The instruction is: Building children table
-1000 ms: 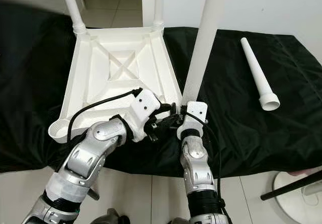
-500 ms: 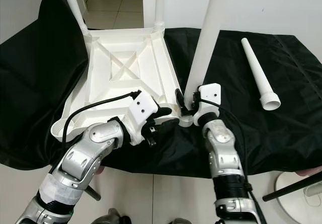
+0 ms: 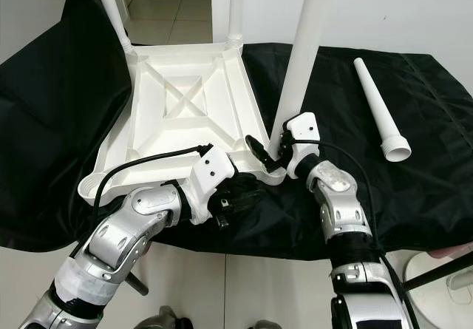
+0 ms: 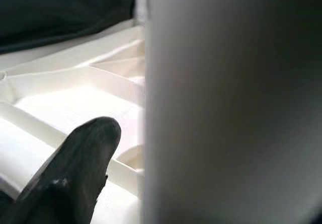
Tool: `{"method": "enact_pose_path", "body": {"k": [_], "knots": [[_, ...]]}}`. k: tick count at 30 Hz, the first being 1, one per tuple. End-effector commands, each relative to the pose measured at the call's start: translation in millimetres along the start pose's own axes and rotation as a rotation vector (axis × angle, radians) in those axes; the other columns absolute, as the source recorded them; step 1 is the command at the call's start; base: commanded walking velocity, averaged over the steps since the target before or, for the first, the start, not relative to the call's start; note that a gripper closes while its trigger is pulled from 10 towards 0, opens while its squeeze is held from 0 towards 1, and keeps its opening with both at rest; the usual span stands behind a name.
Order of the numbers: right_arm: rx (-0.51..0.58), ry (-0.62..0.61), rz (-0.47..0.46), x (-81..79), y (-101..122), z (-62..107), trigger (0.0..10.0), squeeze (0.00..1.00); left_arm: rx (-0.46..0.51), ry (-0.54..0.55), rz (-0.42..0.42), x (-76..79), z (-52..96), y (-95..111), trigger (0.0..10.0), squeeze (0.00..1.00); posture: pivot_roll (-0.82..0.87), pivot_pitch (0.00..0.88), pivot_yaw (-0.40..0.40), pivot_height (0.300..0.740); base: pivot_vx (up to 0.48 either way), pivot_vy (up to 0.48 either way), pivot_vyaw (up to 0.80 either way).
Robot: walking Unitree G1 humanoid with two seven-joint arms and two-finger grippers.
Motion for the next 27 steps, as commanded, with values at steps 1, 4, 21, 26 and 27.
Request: {"method": "enact_pose_path", "body": {"k": [1, 4, 21, 26, 27], "knots": [[-0.022, 0.036, 0.004, -3.4, -4, -2.4, 9.3, 0.0, -0.022, 0.044, 0.001, -4.7, -0.9, -2, 10.0, 0.0, -0.04, 0.0, 0.04, 0.74, 0.0, 0.0, 0.0], [-0.051, 0.041, 0.017, -0.7, -10, -2.4, 5.9, 0.0, -0.014, 0.074, -0.004, -8.6, -2.0, 0, 10.0, 0.0, -0.04, 0.0, 0.039, 0.74, 0.0, 0.0, 0.0], [-0.152, 0.023, -0.032, -2.1, -41, 10.6, 10.0, 0.0, -0.001, 0.126, -0.011, -17.7, 0.8, 4, 10.0, 0.0, -0.04, 0.0, 0.038, 0.74, 0.0, 0.0, 0.0], [-0.198, -0.066, -0.064, -3.4, -51, 13.0, 10.0, 0.0, 0.0, 0.135, -0.013, -18.7, 1.6, 5, 10.0, 0.0, -0.03, 0.0, 0.03, 0.74, 0.0, 0.0, 0.0], [-0.205, -0.089, -0.074, -4.9, -53, 13.2, 10.0, 0.0, 0.0, 0.137, -0.012, -18.7, 1.8, 5, 10.0, 0.0, -0.03, 0.0, 0.027, 0.74, 0.0, 0.0, 0.0]]}}
Point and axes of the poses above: a point about 5 cm out from each wrist's last joint towards the gripper, its own z axis pointing back from the gripper into the wrist, its own y axis along the axis of the wrist's last joint, x = y × z, the point moved 1 cm from there along -z, pointing out of the wrist towards the gripper, and after that the axes turned 5 degrees about z, right-handed, at the moved point
